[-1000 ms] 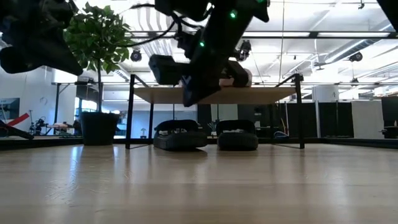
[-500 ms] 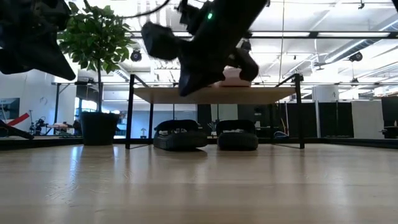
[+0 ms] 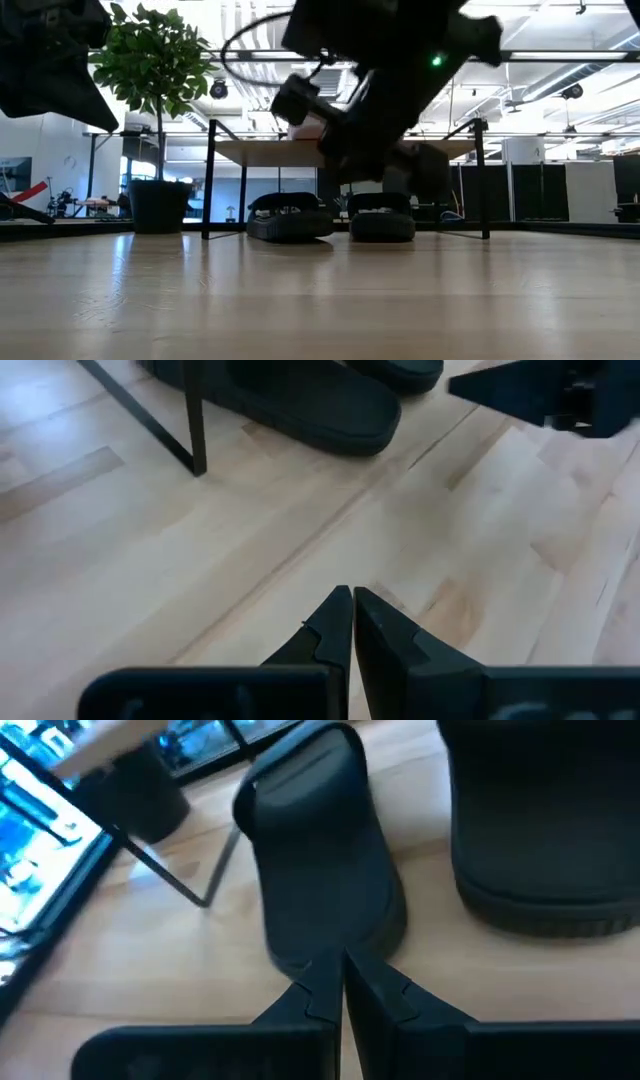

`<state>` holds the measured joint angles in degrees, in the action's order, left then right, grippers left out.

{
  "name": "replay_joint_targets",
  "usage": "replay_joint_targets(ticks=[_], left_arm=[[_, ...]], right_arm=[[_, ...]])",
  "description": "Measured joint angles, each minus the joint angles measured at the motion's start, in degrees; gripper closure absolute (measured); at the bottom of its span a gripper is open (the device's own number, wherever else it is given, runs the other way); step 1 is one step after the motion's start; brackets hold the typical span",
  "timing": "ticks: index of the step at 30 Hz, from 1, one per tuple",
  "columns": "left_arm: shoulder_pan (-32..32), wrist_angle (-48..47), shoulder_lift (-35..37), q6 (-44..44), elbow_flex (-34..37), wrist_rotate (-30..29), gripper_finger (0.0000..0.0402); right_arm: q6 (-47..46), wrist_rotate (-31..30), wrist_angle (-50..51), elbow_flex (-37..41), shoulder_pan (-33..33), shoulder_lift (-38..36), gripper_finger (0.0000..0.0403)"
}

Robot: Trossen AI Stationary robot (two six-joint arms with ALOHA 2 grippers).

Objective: Pick and place slides into the shelf
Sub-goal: Adjust the black slippers

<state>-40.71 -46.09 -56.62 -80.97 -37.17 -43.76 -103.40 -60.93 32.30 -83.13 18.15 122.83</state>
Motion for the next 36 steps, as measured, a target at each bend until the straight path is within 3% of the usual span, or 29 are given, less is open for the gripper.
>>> replay_joint_targets(ticks=[3,7,10,18,28,36], left_arm=[[0.0,-0.3,0.0,0.8,0.0,0.0,0.0401],[0.0,-2.4,-0.3,0.9,0.0,-0.3,0.0401],[0.0,-4.0,-0.9,0.9,0.0,-0.6,0.0401],[-1.1,-4.0,-2.4,0.8,0.1,-0.8,0.0401],[-2.7,-3.9,-4.2,0.3,0.2,0.1,0.0401],[-2.8,-3.9,-4.5,0.2,0.2,0.8,0.0402]], right_arm=[[8.7,2.1,-5.8,1.0,-1.4,0.0,0.0394],[27.0,3.9,-17.4,1.1,-2.8,0.3,0.0394],[35.8,4.0,-20.4,-0.2,-4.0,0.8,0.0394],[35.9,4.9,-17.7,-0.4,-6.9,2.8,0.0394],[33.2,10.4,-17.6,-4.6,-7.7,9.3,0.0394],[37.8,10.4,-18.0,-8.9,-7.4,10.2,0.0395]])
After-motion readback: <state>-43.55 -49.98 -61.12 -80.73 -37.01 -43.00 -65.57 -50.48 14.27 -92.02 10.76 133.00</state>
